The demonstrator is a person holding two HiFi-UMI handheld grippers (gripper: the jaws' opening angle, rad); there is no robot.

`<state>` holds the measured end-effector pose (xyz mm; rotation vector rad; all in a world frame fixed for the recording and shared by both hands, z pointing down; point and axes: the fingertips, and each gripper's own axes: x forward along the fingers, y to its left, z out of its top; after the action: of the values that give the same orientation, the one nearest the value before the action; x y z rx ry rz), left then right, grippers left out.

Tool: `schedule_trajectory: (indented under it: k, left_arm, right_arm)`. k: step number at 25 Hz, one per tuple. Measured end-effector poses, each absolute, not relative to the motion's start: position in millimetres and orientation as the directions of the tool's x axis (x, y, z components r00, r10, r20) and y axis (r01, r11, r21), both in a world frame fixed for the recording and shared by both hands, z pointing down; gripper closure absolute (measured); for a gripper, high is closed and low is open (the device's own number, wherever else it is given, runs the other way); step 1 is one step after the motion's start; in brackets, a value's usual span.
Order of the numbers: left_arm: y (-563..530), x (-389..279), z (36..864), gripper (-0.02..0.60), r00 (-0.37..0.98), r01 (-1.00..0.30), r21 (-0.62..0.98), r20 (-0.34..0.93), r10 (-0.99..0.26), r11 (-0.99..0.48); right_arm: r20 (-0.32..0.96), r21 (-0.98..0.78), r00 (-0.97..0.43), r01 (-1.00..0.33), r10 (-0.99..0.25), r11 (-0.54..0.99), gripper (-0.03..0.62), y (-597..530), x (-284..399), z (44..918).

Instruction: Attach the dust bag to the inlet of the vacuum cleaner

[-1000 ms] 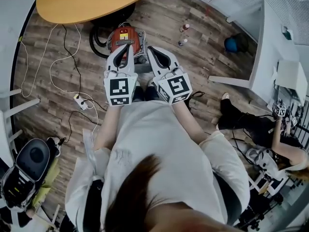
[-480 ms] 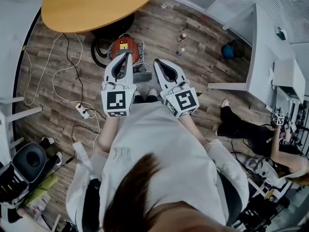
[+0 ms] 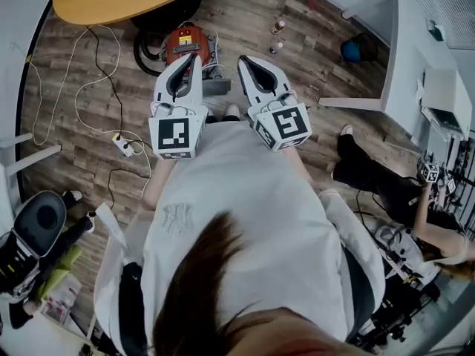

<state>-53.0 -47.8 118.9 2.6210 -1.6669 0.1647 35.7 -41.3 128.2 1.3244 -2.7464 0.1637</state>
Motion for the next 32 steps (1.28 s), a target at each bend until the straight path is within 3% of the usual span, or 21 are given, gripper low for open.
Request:
schedule_trajectory:
  k: [32]
  left_arm:
    - [-28, -75, 133, 0.565, 0.423, -0.904, 0.004, 0.141, -0.895, -0.427]
  right_arm:
    - [0.231, -0.035, -0.635, -0.763, -0.737, 0.646, 0.592, -37, -20, 161]
